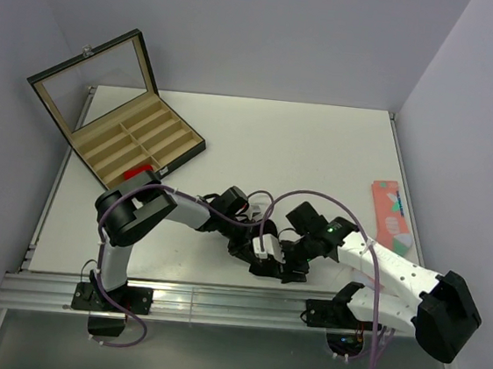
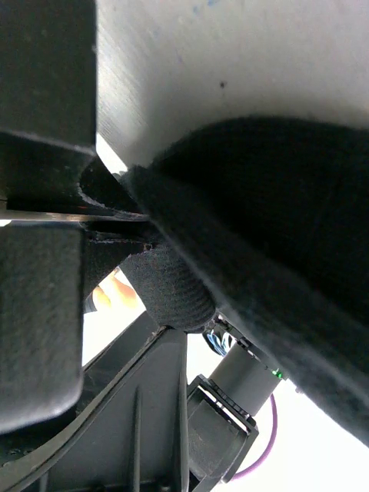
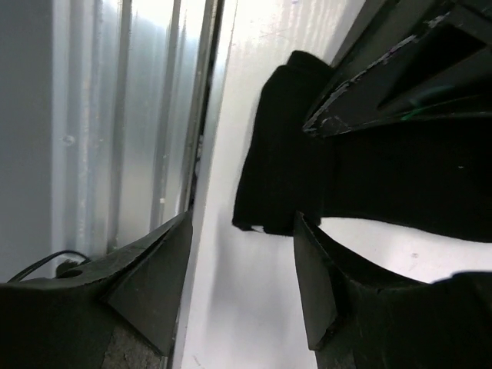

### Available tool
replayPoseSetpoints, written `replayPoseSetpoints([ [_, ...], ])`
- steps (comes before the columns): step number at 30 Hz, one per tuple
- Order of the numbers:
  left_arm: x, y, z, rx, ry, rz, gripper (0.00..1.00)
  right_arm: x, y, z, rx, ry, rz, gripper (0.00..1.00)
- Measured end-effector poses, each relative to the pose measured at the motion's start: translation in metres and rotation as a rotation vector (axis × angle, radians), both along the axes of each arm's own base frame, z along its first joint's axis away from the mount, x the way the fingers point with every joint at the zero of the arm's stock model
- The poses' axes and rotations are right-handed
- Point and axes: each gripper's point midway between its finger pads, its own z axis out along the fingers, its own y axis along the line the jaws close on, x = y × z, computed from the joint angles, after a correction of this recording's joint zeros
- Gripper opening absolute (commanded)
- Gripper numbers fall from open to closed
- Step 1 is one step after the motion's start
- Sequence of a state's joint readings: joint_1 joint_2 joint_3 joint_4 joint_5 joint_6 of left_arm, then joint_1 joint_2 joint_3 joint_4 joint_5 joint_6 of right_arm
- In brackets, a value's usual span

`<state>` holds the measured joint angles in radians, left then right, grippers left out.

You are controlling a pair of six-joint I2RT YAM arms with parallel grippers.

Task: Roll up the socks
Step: Roll the sock at the center of the board.

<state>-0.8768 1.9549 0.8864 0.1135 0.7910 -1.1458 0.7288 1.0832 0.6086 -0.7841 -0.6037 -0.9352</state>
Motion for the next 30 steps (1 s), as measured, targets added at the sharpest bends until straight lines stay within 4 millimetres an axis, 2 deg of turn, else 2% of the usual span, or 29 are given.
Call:
replayPoseSetpoints([
  [9, 0.000, -0.001, 0.000, -0.003, 0.006, -0.003, 0.00, 0.017, 0.015, 0.013, 0.066, -0.128, -0.048, 0.64],
  [13, 0.000, -0.001, 0.000, -0.003, 0.006, -0.004, 0.00, 0.019, 0.018, 0.015, 0.073, -0.149, -0.048, 0.65],
  [23, 0.000, -0.001, 0.000, -0.004, 0.006, -0.004, 0.00, 0.003, 0.014, -0.010, -0.005, -0.121, -0.003, 0.64],
  [30, 0.000, -0.001, 0.000, -0.008, 0.004, -0.004, 0.00, 0.009, 0.017, -0.015, -0.006, -0.140, -0.021, 0.54],
])
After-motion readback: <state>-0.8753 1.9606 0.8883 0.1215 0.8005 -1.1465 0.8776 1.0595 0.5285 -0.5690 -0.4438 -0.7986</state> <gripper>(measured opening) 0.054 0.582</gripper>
